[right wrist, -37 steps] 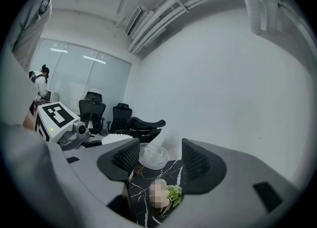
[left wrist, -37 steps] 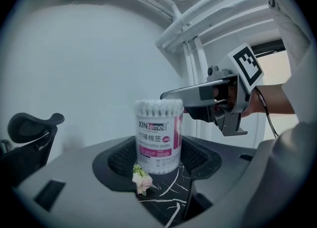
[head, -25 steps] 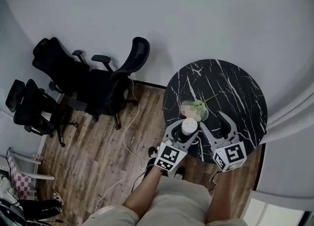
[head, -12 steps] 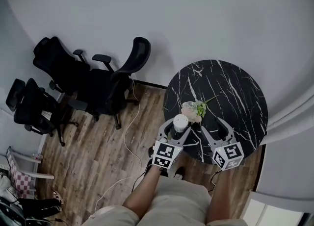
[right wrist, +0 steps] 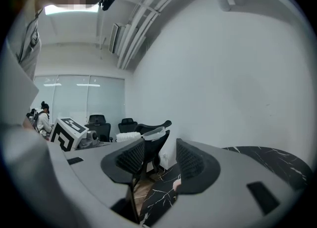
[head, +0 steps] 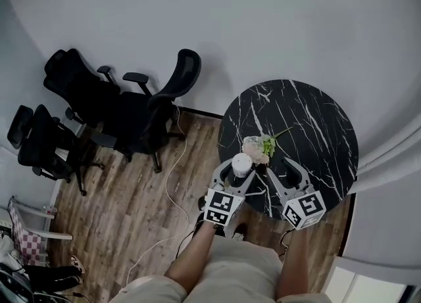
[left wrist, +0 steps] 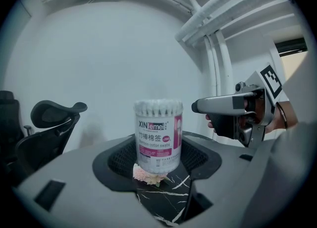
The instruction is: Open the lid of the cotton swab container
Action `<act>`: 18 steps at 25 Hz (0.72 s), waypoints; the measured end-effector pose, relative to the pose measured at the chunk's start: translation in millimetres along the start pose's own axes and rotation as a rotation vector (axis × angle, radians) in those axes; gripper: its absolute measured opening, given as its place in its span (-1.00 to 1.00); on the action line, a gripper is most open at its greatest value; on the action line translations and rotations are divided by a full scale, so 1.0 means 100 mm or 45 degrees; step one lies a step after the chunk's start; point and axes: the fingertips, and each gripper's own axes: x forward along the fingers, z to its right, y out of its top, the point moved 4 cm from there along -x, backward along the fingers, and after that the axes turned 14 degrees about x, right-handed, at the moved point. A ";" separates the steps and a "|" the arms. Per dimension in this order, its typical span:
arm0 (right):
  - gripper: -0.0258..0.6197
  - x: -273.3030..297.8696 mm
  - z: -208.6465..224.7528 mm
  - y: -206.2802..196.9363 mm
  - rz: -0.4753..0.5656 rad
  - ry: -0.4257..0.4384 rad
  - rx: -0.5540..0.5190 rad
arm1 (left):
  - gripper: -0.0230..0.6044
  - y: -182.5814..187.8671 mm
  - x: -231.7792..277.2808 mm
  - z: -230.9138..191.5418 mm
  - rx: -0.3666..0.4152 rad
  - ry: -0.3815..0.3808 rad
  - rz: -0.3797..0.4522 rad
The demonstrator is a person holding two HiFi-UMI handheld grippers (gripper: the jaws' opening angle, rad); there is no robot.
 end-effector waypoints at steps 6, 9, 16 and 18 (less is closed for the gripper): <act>-0.40 -0.02 0.05 0.01 0.008 -0.025 0.014 | -0.07 0.00 0.01 0.02 0.004 -0.020 -0.003; -0.48 -0.03 0.05 0.01 0.011 -0.034 0.025 | -0.07 0.00 0.00 0.03 0.003 -0.028 -0.003; -0.57 -0.04 0.08 -0.01 0.007 -0.045 0.060 | -0.07 0.00 0.00 0.05 0.009 -0.043 0.003; -0.60 -0.04 0.09 -0.01 0.003 -0.044 0.069 | -0.07 0.00 0.00 0.06 0.010 -0.049 0.004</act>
